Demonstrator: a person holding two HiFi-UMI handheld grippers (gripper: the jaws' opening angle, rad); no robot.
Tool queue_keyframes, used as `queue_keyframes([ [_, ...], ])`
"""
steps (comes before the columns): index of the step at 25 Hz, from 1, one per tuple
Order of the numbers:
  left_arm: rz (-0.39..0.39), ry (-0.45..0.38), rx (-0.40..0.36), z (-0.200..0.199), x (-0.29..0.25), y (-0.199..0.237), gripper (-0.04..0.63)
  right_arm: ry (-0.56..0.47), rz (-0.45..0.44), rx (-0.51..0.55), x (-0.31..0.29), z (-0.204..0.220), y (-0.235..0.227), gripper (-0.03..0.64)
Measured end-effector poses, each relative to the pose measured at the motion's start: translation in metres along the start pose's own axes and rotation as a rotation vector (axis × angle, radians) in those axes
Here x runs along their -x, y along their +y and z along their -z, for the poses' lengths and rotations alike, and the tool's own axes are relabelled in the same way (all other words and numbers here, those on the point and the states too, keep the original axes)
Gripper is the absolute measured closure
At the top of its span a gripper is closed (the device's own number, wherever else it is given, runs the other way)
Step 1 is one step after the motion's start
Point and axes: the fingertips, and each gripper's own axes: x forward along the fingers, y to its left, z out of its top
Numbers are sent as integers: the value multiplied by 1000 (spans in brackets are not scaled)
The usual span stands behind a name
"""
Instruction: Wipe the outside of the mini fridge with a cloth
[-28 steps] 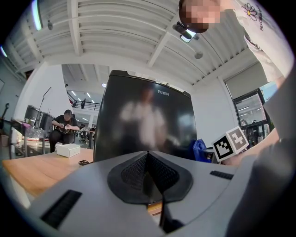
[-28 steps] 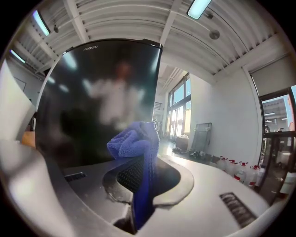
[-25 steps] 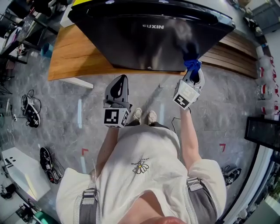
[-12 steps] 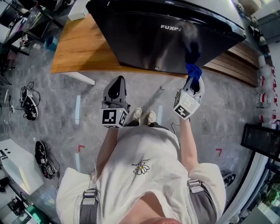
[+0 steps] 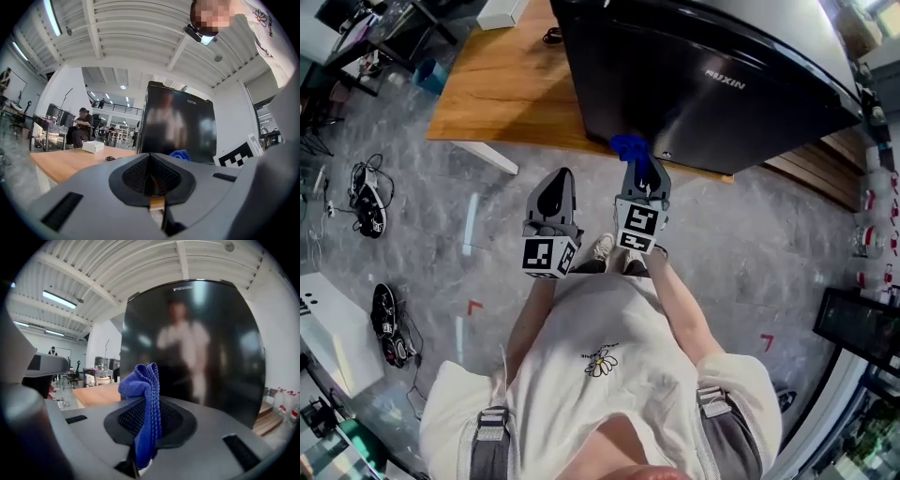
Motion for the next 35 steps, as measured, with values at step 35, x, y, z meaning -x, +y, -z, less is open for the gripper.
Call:
queue_keyframes([
  [35, -160, 13, 12, 5, 46, 88, 591, 54, -63, 38, -81, 23, 96, 555],
])
